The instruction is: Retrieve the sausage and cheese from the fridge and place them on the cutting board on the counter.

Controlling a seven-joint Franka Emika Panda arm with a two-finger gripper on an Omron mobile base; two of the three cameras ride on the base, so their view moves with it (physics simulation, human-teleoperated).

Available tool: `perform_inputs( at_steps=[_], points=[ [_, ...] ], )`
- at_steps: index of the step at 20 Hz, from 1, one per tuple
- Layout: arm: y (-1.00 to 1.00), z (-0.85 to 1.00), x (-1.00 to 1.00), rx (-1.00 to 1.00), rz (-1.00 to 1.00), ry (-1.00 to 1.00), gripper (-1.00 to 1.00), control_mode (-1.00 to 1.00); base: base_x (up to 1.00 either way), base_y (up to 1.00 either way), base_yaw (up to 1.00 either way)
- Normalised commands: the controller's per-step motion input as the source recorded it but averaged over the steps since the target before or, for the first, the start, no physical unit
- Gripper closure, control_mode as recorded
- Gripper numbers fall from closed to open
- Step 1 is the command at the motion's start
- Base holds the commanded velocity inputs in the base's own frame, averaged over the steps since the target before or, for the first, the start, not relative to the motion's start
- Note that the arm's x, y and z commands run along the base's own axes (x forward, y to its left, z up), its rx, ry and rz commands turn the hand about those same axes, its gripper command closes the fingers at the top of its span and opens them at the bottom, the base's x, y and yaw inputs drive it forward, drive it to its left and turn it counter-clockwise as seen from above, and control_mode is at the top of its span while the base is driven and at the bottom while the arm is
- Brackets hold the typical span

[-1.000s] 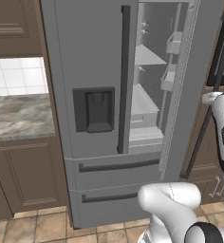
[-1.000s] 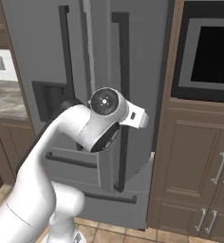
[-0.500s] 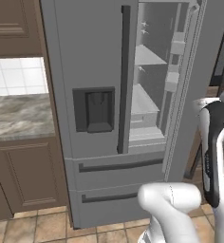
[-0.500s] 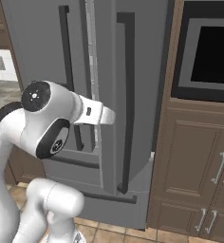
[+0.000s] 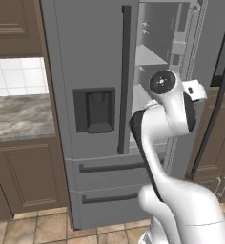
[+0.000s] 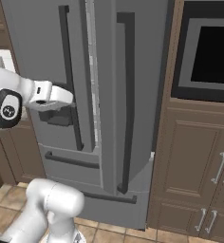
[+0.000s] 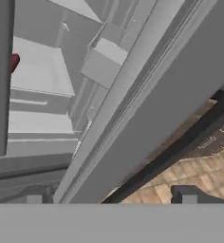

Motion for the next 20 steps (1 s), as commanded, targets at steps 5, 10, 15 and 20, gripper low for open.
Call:
perform_inputs(
  at_steps=[5,10,15,20],
  points=[
    [0.22,-0.22,0.91,-0.37,-0.33,0.00,-1.00,-1.00,0.00,0.00,0.00],
    [0.07,0.06,1.00,-0.29,-0.26,0.00,-1.00,-1.00,0.00,0.00,0.00],
    [-0.23,0.12,0.58,-0.19,-0.22,0.05,-1.00,-1.00,0.00,0.00,0.00],
    [-0.91,0.04,0.00,-0.09,-0.15,0.15,-1.00,-1.00,0.00,0.00,0.00]
  ],
)
